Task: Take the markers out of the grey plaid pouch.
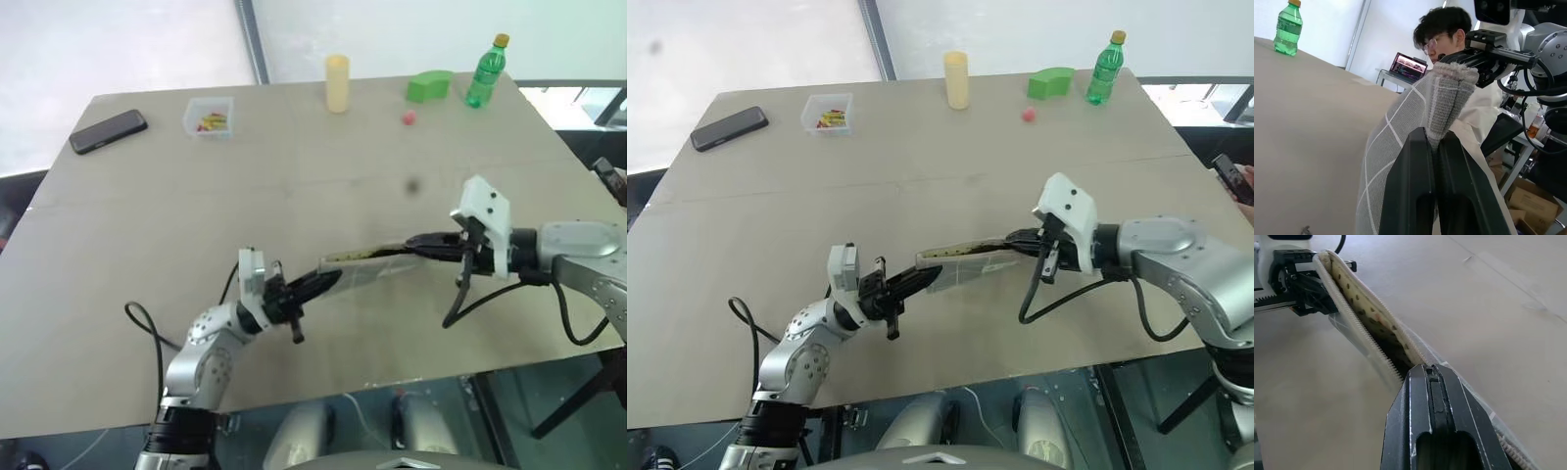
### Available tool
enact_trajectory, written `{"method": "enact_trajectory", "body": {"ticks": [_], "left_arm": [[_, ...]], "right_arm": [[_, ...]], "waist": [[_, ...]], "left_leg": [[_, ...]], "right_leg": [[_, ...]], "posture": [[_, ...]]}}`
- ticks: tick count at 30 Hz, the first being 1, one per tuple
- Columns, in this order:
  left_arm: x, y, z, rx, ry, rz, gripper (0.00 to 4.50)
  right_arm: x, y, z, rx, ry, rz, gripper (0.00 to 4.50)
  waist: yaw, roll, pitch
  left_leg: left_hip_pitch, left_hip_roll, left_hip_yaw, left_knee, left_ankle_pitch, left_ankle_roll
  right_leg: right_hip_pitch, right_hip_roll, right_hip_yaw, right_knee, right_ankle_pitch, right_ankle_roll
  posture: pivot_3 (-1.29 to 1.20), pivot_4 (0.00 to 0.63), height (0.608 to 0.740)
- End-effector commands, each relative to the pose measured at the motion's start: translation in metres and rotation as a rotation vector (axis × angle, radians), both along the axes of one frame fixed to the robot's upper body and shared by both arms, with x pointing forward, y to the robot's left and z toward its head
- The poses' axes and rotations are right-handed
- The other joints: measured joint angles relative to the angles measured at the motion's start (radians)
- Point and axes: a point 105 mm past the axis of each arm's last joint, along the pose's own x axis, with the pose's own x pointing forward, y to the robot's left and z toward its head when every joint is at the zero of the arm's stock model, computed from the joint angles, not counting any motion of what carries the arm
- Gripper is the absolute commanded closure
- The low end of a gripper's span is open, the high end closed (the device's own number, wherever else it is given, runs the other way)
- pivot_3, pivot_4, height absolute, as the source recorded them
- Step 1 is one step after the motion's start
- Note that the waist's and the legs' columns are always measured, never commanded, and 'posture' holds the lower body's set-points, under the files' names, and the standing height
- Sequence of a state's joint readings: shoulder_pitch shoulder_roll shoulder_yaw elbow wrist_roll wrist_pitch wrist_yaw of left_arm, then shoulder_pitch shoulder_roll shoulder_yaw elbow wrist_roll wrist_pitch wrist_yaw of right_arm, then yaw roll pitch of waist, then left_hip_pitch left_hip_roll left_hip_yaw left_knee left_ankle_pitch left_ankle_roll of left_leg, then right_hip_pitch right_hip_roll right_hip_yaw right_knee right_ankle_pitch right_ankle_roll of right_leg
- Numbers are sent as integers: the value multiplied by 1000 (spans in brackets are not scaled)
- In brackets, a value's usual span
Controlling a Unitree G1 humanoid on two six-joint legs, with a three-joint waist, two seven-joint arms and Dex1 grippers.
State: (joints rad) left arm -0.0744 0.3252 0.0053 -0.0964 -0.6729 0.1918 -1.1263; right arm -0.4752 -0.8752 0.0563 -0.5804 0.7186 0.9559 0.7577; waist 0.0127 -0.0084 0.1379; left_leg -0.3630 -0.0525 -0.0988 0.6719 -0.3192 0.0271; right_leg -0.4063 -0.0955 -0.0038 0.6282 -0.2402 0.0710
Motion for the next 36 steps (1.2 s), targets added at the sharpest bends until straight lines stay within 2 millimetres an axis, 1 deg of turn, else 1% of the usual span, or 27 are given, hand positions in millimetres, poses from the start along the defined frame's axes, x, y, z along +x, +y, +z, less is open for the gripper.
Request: {"method": "enact_trajectory", "body": {"ticks": [1, 3, 5, 7, 10, 12, 14, 16, 17, 19, 21, 23, 25, 27, 29, 32, 34, 36], "left_arm": [[2, 1, 15, -48, -37, -6, 4500], [2, 1, 16, -51, -36, -11, 4500], [0, -2, 13, -26, -45, -35, 4500], [-3, -4, 11, -14, -47, -53, 4500], [-3, -5, 12, -29, -33, -58, 4500], [-4, -5, 11, -33, -24, -66, 4500], [-5, -6, 10, -35, -14, -76, 4500], [-6, -8, 13, -77, 16, -101, 4500], [-7, -8, 17, -114, 40, -119, 4500], [-9, -8, 25, -200, 110, -172, 4500], [-13, -9, 28, -244, 185, -243, 4500], [-19, -10, 23, -240, 252, -305, 4500], [-20, -9, 14, -208, 286, -319, 4500], [-20, -10, 7, -164, 277, -310, 4500], [-18, -10, 3, -136, 261, -295, 4500], [-15, -9, -3, -111, 248, -261, 4500], [-17, -8, -7, -89, 239, -256, 4500], [-19, -7, -10, -76, 237, -252, 4500]], "right_arm": [[-8, 0, 4, -10, -32, 24, 4440], [-7, 2, -4, -35, -28, 23, 4440], [2, 6, -16, -61, -29, -2, 4440], [11, 9, -25, -82, -36, -22, 4440], [24, 5, -42, -239, -100, -21, 4440], [24, 3, -46, -307, -124, 18, 4440], [21, 2, -46, -325, -111, 49, 4440], [9, -5, -41, -382, -84, 98, 4440], [1, -8, -36, -398, -77, 122, 4440], [-12, -10, -18, -394, -81, 156, 4440], [-19, -12, -4, -393, -111, 175, 4440], [-20, -10, 8, -387, -152, 180, 4440], [-19, -6, 13, -388, -196, 192, 4440], [-13, -1, 7, -379, -233, 183, 4440], [-11, 5, -6, -371, -235, 194, 4440], [-16, 11, -31, -376, -158, 256, 4440], [-20, 12, -40, -398, -144, 288, 4440], [-17, 11, -44, -423, -172, 280, 3925]], "waist": [[-1, 0, 0], [-1, 0, 0], [-3, 0, 0], [-7, 0, 0], [-10, 0, 0], [-10, 0, 0], [-10, 0, 0], [-10, 0, 0], [-8, 0, 0], [-8, 0, 0], [-8, 0, 0], [-10, 0, 0], [-17, 0, 0], [-18, 0, 0], [-21, 0, 0], [-21, -1, 0], [-21, 0, 0], [-21, 0, 0]], "left_leg": [[0, 0, 0, 0, 0, 0], [0, 0, 0, 0, 0, 0], [0, 0, 0, 0, 0, 0], [1, 0, 0, 0, 0, 0], [1, 0, 1, 0, 0, 0], [0, -1, 0, 1, 0, 0], [0, -1, 0, 1, 0, 0], [0, -1, 0, 1, 0, 0], [0, -1, 0, 1, 0, 0], [-1, -1, -1, 1, 0, 0], [-1, -1, -1, 0, 0, 0], [-1, 0, -1, 1, 0, 0], [0, 0, -1, 1, 0, 0], [1, 0, -1, 1, 0, 0], [1, 0, 0, 1, 0, 0], [0, 0, -1, 1, 0, 0], [0, 0, -1, 1, 0, 0], [0, -1, -1, 1, 0, 0]], "right_leg": [[0, 0, 0, 0, 0, 0], [0, 0, 0, 0, 0, 0], [0, 0, 0, 0, 0, 0], [0, 0, 0, 0, 0, 0], [0, 0, 0, 1, 0, 0], [0, 0, 0, 1, 0, 0], [0, 0, 0, 0, 0, 0], [0, 0, 0, 0, 0, 0], [0, -1, 0, 0, 0, 0], [-1, -1, 0, 0, 0, 0], [-1, -1, 0, 0, 0, 0], [0, 0, -1, 0, 0, 0], [0, 0, 0, 1, 0, 0], [0, 0, 0, 1, 0, 0], [0, 0, 0, 1, 0, 0], [-1, 0, 0, 1, 0, 0], [-1, -1, 0, 1, 0, 0], [-1, -1, 0, 1, 0, 0]], "posture": [[0, 150, 740], [0, 150, 740], [0, 150, 740], [0, 150, 740], [0, 150, 740], [0, 150, 740], [0, 150, 740], [0, 150, 740], [0, 150, 740], [0, 150, 740], [0, 150, 740], [0, 150, 740], [0, 150, 740], [0, 150, 740], [0, 150, 740], [0, 150, 740], [0, 150, 740], [0, 150, 740]]}}
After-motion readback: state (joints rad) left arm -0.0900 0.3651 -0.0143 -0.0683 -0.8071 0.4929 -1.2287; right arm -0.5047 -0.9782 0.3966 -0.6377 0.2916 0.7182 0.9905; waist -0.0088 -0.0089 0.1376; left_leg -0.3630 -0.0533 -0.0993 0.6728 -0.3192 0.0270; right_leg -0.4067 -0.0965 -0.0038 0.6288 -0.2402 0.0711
